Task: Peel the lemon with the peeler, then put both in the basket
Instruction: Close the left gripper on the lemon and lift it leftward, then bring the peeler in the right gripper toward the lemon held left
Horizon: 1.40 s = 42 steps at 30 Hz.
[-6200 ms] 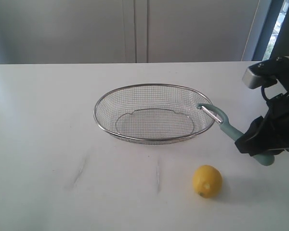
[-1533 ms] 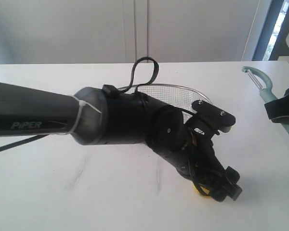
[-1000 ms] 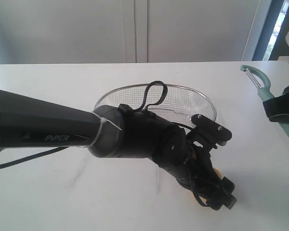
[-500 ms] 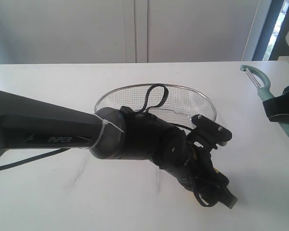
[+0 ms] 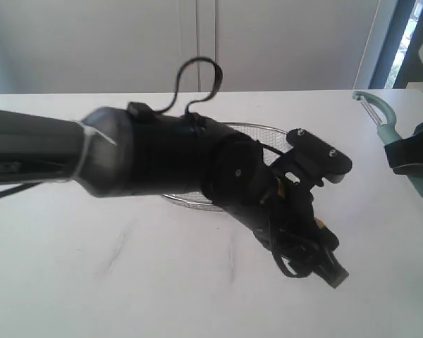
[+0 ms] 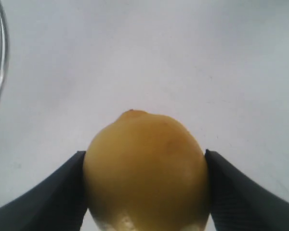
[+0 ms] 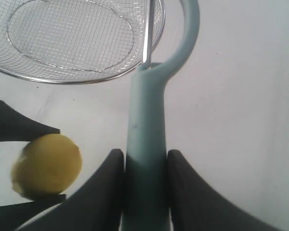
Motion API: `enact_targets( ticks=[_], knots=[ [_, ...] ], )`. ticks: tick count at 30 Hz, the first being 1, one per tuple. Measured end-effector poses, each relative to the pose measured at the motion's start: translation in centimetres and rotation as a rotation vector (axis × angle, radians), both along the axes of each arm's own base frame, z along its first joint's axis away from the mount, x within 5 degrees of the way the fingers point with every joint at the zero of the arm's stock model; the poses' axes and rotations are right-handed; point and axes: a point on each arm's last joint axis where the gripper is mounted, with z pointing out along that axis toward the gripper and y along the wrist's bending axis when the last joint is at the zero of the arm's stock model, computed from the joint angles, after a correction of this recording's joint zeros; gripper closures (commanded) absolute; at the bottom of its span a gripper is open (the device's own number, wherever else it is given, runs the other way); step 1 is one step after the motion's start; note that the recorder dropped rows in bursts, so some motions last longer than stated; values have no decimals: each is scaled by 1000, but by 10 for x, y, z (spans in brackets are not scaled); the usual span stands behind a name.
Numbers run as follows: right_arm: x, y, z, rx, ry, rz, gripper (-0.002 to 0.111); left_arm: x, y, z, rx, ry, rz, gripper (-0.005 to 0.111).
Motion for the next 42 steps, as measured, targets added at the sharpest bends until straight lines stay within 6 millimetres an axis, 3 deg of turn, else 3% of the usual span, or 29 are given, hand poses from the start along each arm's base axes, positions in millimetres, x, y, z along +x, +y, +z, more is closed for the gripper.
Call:
enact_targets(
  ticks=[4,7,11,16,19,23,26,29,32,36,42],
  knots=[
    [0,0,0,2,0,0,108,-9,25,24,143,-60,-98,107],
    [0,0,0,2,0,0,108,-21,63,45,206,-154,-133,107],
    [0,0,0,2,0,0,108,-29,107,58,193,-220,-125,107],
    [0,0,0,2,0,0,108,-37,155,59,105,-301,-86,107],
    [0,0,0,2,0,0,108,-44,209,51,22,-360,52,107],
    [2,1,2,27,-27,-11,108,-39,256,42,-22,-385,275,107],
    [3,8,5,140,-32,-29,108,-34,265,35,-80,-350,402,107],
    [12,10,2,175,-47,-47,108,-33,260,37,-117,-371,394,107],
    [30,15,-14,221,11,-52,108,-35,251,35,-127,-370,352,107],
    [43,27,-28,310,59,43,108,-40,242,40,-151,-381,308,107],
    [43,47,-28,467,89,212,108,-46,243,55,-213,-441,294,107]
  ],
)
